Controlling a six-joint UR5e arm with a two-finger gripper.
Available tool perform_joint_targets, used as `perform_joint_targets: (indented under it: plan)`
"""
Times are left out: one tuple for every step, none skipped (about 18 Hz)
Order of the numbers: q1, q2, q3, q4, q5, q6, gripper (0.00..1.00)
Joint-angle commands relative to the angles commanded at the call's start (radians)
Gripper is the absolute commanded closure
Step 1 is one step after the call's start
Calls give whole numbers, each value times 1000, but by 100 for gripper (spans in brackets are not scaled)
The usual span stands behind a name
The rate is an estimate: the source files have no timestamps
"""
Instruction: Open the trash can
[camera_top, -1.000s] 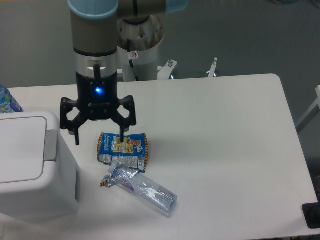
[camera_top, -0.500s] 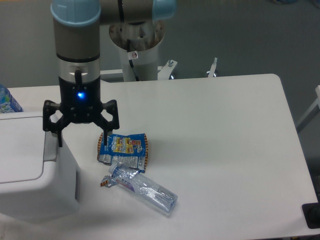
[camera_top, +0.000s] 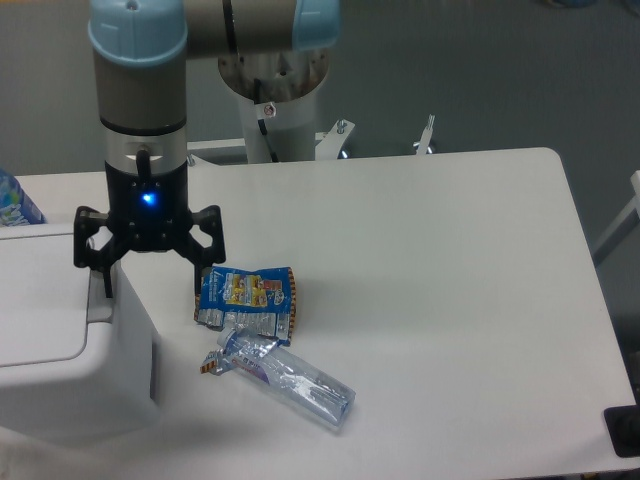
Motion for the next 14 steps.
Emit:
perform_joint_targets:
  plan:
    - [-3, 0, 0, 0, -2, -6, 0]
    - [-8, 0, -2, 0, 0, -8, 0]
    - [-8, 0, -3, 0, 0, -9, 0]
    - [-8, 0, -6, 0, 0, -9, 0]
    - [-9, 0, -9, 0, 0, -11, 0]
    - [-9, 0, -11, 0, 0, -12, 0]
    - [-9, 0, -14, 0, 0, -12, 0]
    - [-9, 0, -14, 0, 0, -12, 0]
    - [-9, 0, -15, 0, 0, -12, 0]
    - [-9, 0, -15, 0, 0, -12, 0]
    - [-9, 0, -15, 0, 0, -12, 0]
    - [-9, 0, -15, 0, 0, -12, 0]
    - [-9, 0, -15, 0, 0, -12, 0]
    - [-9, 0, -15, 0, 0, -12, 0]
